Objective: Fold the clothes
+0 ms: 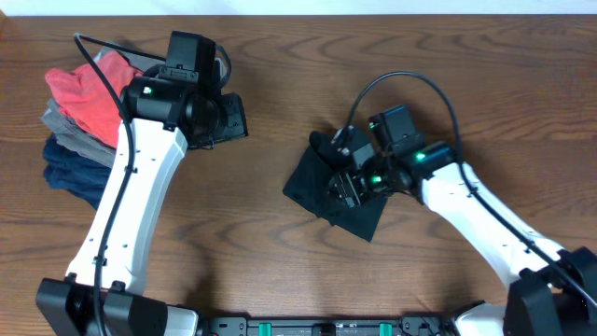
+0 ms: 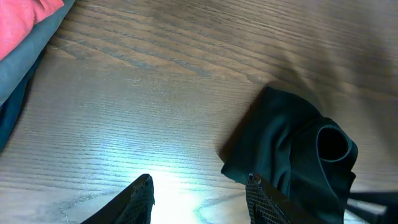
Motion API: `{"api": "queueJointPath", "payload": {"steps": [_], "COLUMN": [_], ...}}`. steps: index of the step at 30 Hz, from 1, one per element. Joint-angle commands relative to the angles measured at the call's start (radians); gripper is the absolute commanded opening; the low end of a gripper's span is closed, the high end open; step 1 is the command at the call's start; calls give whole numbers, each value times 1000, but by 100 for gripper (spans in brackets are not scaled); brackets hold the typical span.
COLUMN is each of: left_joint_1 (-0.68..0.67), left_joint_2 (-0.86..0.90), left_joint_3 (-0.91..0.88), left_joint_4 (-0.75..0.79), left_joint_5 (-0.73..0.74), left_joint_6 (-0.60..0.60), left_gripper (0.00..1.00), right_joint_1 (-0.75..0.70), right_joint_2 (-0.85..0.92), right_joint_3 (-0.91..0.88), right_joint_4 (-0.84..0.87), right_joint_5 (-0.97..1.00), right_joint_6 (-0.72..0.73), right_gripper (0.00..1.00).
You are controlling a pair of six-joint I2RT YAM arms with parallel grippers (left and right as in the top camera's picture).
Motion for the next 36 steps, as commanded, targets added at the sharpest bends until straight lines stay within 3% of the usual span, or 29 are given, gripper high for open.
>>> {"api": "queueJointPath", "payload": {"steps": [1,3,6,8,10,12,16,23,26,29,36], "left_joint_1": [2,1,2,2,-1,0,-1,-3,-10,-31,-126], "left_joint_2": [-3,-3,-3,-3,-3,-3,-3,-3,-2,0,66], "left_joint_3": [-2,-2,-2,-2,-2,-2,-2,-2,-6,-20,-71], "left_joint_4": [-2,-3,-3,-3,-3,-2,-3,-10,-10,-5,28], "left_joint_5": [-13,-12,-12,-12,-12,-12,-12,6,6,6,7], "left_joint_6": [2,1,1,2,1,1,1,2,2,2,2], "left_gripper": [50,50,50,50,50,51,55,58,59,59,59], "right_joint_1": [25,21,11,10,13,13,14,12,-5,-20,-40], "right_joint_2": [38,40,40,40,40,40,40,6,-73,-164,-192], "right_joint_3": [16,16,16,15,15,13,11,14,35,43,40], "right_joint_4": [-29,-82,-231,-307,-340,-369,-395,-418,-369,-271,-156], "right_joint_5": [50,142,413,489,501,501,491,476,457,429,431], "right_joint_6": [52,159,518,651,653,653,653,651,571,471,428], "right_gripper": [1,1,1,1,5,16,53,43,47,62,66]}}
